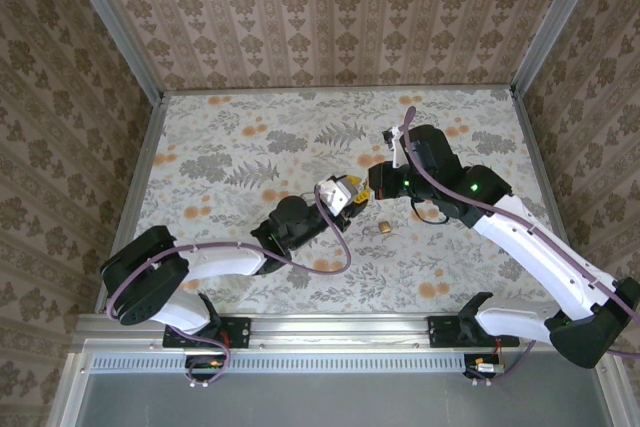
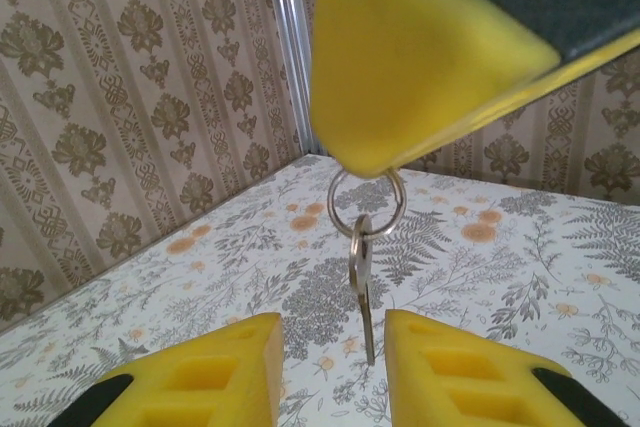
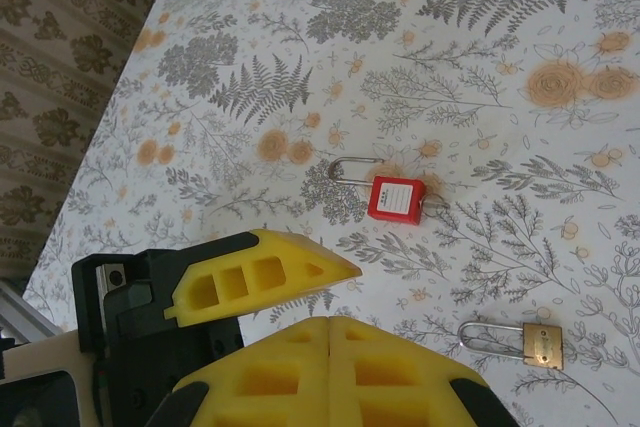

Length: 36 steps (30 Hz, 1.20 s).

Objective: Unlock with the key

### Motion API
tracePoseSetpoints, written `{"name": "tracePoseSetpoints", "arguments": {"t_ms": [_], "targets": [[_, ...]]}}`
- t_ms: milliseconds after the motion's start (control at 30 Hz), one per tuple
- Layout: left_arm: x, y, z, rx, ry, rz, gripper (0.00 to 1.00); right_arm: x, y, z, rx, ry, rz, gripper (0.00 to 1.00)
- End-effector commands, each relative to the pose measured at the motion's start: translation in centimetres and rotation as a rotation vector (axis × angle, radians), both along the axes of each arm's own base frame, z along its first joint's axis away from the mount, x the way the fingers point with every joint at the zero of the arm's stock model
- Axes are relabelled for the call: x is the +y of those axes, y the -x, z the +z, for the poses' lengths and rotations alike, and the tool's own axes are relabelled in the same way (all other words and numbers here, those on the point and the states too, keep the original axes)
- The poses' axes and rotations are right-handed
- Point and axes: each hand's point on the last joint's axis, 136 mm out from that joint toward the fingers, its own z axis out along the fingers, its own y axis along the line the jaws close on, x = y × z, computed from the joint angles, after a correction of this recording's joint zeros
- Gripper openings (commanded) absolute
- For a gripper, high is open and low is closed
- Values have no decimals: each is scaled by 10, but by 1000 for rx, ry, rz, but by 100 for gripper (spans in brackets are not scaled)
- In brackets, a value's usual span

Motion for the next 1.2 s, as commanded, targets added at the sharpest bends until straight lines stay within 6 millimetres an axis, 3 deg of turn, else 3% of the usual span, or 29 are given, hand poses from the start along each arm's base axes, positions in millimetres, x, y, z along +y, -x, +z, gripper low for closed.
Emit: {"name": "tracePoseSetpoints", "arguments": {"t_ms": [0, 267, 500, 900, 1167], "targets": [[-2, 3, 30, -20, 67, -24, 30, 4, 4, 6, -13, -38, 13, 0], [-4, 2, 29, -15, 57, -27, 23, 3, 5, 7, -16, -43, 12, 0], [-6, 2, 25, -4, 52, -32, 23, 2, 5, 11, -27, -48, 10, 0], [-3, 2, 30, -10, 51, -23, 0, 2, 6, 7, -19, -48, 9, 0], [-1, 5, 30, -2, 38, -35, 0, -2, 3, 7, -30, -26, 1, 0]]}}
